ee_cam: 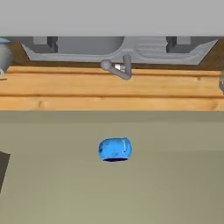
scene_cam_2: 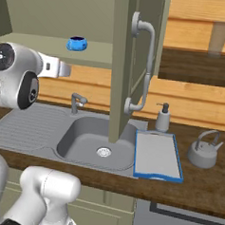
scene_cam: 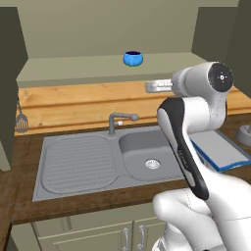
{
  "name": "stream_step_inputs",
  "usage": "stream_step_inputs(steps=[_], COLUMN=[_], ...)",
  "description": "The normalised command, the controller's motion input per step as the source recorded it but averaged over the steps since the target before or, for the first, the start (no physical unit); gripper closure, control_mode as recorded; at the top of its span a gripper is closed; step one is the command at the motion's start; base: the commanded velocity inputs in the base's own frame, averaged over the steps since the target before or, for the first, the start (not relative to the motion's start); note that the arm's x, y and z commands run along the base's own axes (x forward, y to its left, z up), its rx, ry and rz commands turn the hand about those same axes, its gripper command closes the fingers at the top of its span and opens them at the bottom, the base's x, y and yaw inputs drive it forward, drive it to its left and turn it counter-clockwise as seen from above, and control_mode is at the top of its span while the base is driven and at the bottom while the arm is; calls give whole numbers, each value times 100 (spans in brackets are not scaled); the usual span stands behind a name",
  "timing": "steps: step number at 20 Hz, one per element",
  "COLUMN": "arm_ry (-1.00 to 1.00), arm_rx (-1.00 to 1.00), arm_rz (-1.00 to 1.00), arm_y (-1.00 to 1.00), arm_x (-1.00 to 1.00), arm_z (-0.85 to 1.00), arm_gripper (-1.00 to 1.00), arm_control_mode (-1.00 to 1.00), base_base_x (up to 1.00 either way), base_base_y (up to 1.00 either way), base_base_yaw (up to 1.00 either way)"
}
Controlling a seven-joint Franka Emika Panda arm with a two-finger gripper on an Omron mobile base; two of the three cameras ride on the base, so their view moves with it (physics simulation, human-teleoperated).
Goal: Pick the kettle from the counter and place it on the tray. Then pick the mug from the cabinet and place it on the tray. Then close the cabinet doors.
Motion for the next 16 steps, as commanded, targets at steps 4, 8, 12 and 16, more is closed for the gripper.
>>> stream_step_inputs(steps=[4,8,12,16], arm_ry=[-7,0,0,2], arm_rx=[0,-1,0,0], arm_rz=[-9,0,0,0], arm_y=[19,4,0,13], arm_x=[0,0,1,12], arm_z=[52,0,0,0], arm_gripper=[-100,-100,-100,-100], arm_control_mode=[-100,-100,-100,-100], base_base_x=[0,0,0,0], base_base_y=[0,0,0,0], base_base_yaw=[0,0,0,0])
